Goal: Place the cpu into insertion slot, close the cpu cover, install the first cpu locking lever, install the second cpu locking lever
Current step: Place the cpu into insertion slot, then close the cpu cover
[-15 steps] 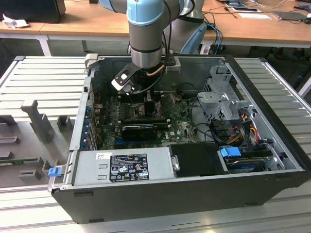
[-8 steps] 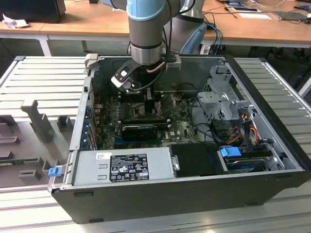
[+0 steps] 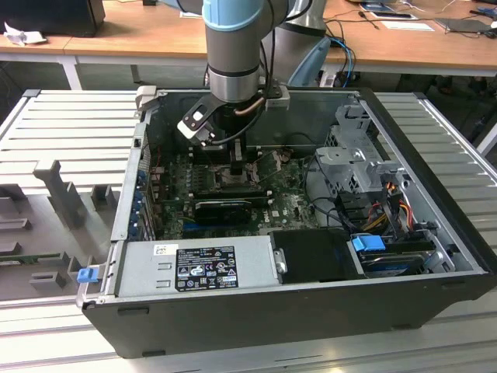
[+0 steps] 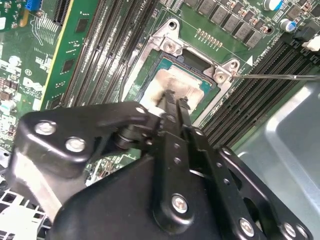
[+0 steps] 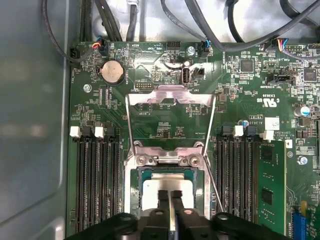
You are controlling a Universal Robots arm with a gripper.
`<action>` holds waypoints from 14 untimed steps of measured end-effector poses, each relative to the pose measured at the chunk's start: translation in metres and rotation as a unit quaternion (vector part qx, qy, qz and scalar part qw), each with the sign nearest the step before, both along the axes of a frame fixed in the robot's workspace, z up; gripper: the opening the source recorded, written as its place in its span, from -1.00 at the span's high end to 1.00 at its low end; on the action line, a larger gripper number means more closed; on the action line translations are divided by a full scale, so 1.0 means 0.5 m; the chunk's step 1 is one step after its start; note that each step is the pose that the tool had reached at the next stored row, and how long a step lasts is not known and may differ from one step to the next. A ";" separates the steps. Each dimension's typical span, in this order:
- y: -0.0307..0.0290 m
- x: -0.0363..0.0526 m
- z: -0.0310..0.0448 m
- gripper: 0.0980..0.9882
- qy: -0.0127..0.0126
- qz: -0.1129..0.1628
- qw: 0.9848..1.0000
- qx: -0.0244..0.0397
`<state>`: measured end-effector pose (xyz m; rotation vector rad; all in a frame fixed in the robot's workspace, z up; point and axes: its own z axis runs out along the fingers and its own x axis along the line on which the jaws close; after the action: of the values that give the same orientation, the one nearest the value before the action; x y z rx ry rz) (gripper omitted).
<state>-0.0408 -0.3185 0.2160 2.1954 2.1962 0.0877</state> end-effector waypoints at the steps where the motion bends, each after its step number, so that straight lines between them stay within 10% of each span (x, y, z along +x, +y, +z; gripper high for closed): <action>1: 0.000 0.000 0.001 0.87 0.000 0.000 1.000 0.000; 14: 0.000 0.000 0.021 0.98 0.000 0.000 1.000 0.000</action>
<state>-0.0407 -0.3185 0.2263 2.1955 2.1963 0.0882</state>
